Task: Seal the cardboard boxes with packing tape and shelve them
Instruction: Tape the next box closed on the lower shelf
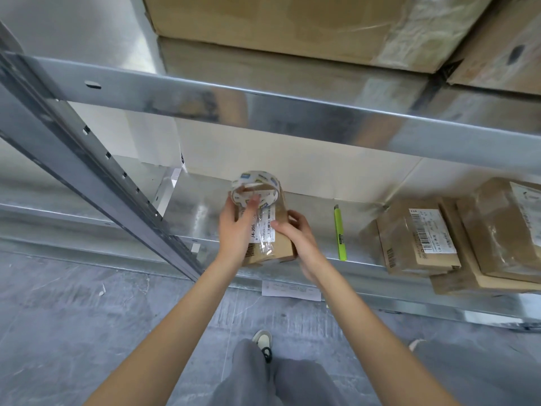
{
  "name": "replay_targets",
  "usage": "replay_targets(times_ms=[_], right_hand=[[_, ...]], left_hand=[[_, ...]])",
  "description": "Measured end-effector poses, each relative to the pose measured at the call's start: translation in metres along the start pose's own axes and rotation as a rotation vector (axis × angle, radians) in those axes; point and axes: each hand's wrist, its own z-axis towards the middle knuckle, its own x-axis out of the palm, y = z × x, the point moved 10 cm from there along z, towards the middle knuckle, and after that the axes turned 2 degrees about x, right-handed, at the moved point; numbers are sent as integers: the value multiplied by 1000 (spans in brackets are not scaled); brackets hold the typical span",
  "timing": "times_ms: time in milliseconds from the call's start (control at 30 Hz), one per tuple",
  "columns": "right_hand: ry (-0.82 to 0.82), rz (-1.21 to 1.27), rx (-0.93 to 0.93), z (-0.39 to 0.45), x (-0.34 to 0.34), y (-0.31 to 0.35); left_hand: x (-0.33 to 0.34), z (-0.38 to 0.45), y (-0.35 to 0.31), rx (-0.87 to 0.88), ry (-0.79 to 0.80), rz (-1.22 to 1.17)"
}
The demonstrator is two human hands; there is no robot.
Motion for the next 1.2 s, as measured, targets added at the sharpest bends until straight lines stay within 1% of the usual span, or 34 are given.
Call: replay_targets(times_ms=[67, 167, 233, 267, 300, 367, 400, 500, 567, 633, 700, 767, 867, 933, 1000, 1067, 1133, 1200], right_hand=[[30, 16, 23, 4, 2, -7], [42, -25, 37, 9, -7, -13], [-29, -116, 40, 13, -16, -13], [-95, -197, -1, 13, -21, -6], [-150, -273, -80, 12, -24, 5], [-173, -388, -253, 14, -19, 20], [-168, -431, -310, 14, -15, 22], [-168, -476, -344, 11, -16, 27], [-178, -596, -355, 11, -18, 30], [-181, -735, -356, 14, -21, 29], [-194, -802, -347, 16, -23, 26], [-205, -831, -346, 16, -21, 25], [-216, -844, -338, 17, -21, 23], [-221, -843, -337, 16, -21, 22], [-224, -838, -337, 16, -21, 22], [-217, -868, -328, 17, -20, 22], [-229, -975, -317, 16, -19, 22], [-262, -1120, -321, 14, -19, 26]], left_hand=[[6, 8, 2, -6, -10, 95], [12, 18, 5, 23, -28, 245], [22, 23, 8, 19, -15, 276], [27, 24, 10, 6, 0, 290], [32, 26, 13, 10, 14, 301], [40, 32, 24, 12, 41, 346], [43, 32, 25, -3, 47, 365], [53, 31, 19, 9, 94, 426], [55, 32, 14, 48, 109, 462], [44, 32, 5, 81, 78, 440], [22, 32, -4, 101, 36, 444], [-4, 37, -6, 93, 29, 468], [-31, 48, -5, 92, 53, 621], [-38, 51, -2, 57, 73, 678], [-39, 51, 3, 11, 69, 670], [-41, 50, 9, -32, 22, 609], [-46, 52, 19, -92, -43, 485], [-49, 52, 32, -161, -63, 392]])
